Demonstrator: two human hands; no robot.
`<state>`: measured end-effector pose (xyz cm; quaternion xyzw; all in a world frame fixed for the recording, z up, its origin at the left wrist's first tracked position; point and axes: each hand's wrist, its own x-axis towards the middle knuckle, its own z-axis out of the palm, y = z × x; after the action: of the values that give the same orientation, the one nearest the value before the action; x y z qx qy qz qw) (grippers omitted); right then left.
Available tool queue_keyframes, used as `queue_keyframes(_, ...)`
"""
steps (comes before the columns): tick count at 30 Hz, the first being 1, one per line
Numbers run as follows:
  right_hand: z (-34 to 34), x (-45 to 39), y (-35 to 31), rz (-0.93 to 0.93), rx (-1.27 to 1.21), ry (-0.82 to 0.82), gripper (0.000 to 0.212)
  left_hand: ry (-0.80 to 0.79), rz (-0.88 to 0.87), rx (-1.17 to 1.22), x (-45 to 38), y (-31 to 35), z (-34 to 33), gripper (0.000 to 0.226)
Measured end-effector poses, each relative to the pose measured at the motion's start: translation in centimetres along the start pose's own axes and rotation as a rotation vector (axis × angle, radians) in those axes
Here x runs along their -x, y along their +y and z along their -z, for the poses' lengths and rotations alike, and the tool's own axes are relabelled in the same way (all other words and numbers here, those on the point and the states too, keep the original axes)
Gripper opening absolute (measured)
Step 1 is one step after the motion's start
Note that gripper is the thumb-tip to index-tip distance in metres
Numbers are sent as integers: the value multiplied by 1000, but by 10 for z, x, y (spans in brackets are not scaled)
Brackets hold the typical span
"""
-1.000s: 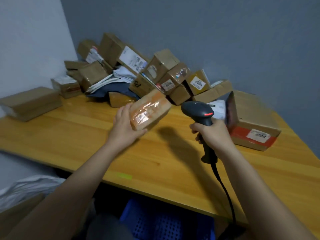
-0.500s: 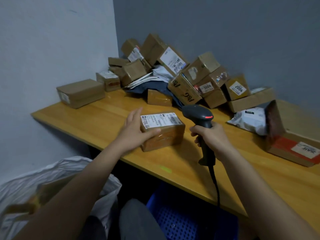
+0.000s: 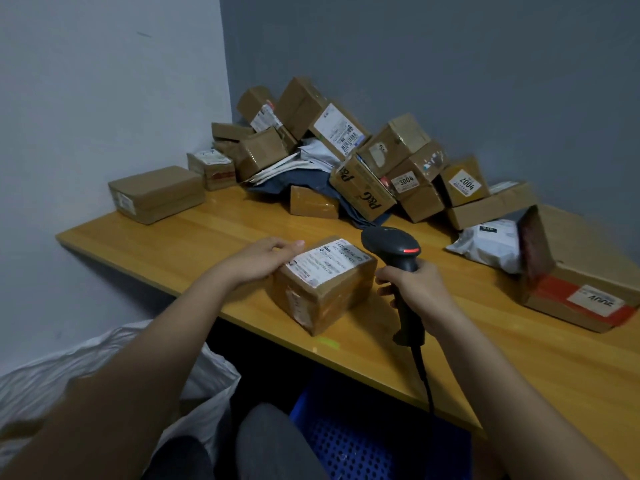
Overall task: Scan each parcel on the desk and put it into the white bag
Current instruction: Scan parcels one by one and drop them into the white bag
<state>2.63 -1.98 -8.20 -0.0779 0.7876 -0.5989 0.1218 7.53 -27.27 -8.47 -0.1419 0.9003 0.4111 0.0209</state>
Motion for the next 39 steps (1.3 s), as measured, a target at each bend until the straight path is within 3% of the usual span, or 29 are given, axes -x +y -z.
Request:
queue_keyframes(4,-12,-3,2,-59,-39,-19,13,-60,10,73,4,5,-25,53)
queue_keyframes(8,-18,-3,3,-95,-57,-29,18,-44,4,328,9,6,-45,33)
queue_keyframes(12,-18,-2,1,-70,-200,-17,16,12,-39,526,14,4,-49,56)
queue_keyframes(17,-24,-1,-7,22,-249,-20,13,-26,-12,634,17,-3,-40,62)
queue_keyframes(25,-28,16,-4,119,-77,20,13,166,-123,593,20,-19,-30,126)
queue_keyframes(28,-34,28,3,155,43,-13,13,184,-132,593,19,-19,-31,124)
queue_keyframes(35,-36,39,2,142,53,-15,14,192,-141,472,18,-12,-33,121)
queue_keyframes(39,-34,43,2,132,60,-21,13,192,-121,453,18,-13,-33,134)
